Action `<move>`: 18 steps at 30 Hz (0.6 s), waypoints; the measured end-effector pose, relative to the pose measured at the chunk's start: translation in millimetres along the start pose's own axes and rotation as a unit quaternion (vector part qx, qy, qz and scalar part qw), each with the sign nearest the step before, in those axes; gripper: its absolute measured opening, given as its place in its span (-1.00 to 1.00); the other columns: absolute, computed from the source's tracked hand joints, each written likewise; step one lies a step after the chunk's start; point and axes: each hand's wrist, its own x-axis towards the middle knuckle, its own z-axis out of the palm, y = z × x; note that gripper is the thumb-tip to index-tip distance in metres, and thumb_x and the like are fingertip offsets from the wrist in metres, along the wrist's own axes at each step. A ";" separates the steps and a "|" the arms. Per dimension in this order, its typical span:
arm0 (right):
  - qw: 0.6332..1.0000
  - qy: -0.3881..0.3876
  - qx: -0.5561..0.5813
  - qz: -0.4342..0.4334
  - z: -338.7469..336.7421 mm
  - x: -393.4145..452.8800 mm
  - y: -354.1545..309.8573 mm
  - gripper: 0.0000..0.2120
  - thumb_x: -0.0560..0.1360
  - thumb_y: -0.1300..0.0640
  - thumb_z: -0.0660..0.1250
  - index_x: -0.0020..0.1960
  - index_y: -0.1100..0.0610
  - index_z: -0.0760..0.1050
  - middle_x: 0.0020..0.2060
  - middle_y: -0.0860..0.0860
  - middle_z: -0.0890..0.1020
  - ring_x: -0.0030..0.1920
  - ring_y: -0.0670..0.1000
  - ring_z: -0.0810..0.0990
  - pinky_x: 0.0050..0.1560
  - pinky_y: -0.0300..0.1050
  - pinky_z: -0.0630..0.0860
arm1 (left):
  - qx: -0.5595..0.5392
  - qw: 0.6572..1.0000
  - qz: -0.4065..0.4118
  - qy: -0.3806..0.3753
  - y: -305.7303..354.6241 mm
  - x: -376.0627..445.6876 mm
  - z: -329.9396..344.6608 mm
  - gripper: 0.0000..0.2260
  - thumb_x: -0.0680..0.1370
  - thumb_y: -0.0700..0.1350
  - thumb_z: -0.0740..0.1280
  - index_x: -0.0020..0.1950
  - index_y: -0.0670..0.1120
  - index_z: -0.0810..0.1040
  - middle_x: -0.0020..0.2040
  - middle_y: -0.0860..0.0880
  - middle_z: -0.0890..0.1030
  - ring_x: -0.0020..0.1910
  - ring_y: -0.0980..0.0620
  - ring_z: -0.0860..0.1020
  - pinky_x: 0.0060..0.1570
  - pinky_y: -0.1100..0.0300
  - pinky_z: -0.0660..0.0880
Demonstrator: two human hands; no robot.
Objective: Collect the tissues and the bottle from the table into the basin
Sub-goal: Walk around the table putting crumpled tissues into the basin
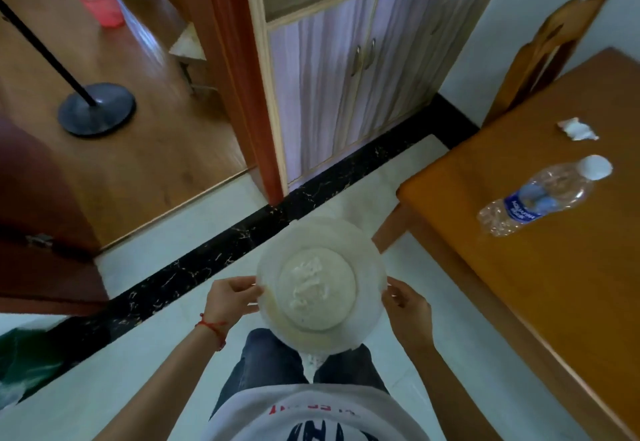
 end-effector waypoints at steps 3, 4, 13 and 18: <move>0.998 0.050 0.008 0.029 -0.6 -10.2 2.3 -0.74 0.50 0.17 0.28 0.19 0.14 0.52 -0.12 0.01 0.62 -0.21 -0.10 0.55 -0.04 -0.22 0.50 | 0.043 0.998 0.007 -0.049 17.0 16.3 7.3 -0.77 0.45 -0.37 0.32 0.10 -0.35 0.54 -0.21 -0.14 0.61 -0.22 -0.09 0.58 -0.38 0.32 0.60; 0.997 0.067 0.014 0.037 -0.7 -14.6 4.2 -0.74 0.51 0.15 0.27 0.19 0.13 0.52 -0.12 0.00 0.62 -0.20 -0.10 0.55 -0.07 -0.25 0.49 | 0.055 0.996 0.010 -0.064 22.5 20.8 9.8 -0.76 0.45 -0.37 0.32 0.11 -0.37 0.53 -0.20 -0.15 0.60 -0.22 -0.09 0.57 -0.39 0.32 0.59; 0.972 0.193 0.073 0.115 -5.7 -53.1 22.7 -0.77 0.49 0.18 0.28 0.13 0.11 0.56 -0.20 0.00 0.63 -0.27 -0.34 0.57 -0.32 -0.53 0.44 | 0.105 0.978 0.015 -0.179 54.6 40.4 50.8 -0.80 0.44 -0.41 0.30 0.03 -0.24 0.55 -0.56 0.13 0.62 -0.27 -0.03 0.54 -0.46 0.35 0.56; 0.958 0.234 0.101 0.132 -14.7 -64.5 33.3 -0.79 0.48 0.20 0.29 0.10 0.13 0.57 -0.28 -0.07 0.62 -0.26 -0.40 0.54 -0.24 -0.48 0.49 | 0.144 0.965 0.042 -0.216 63.7 34.9 74.7 -0.78 0.43 -0.40 0.31 0.05 -0.24 0.57 -0.37 -0.03 0.64 -0.27 -0.03 0.55 -0.45 0.35 0.57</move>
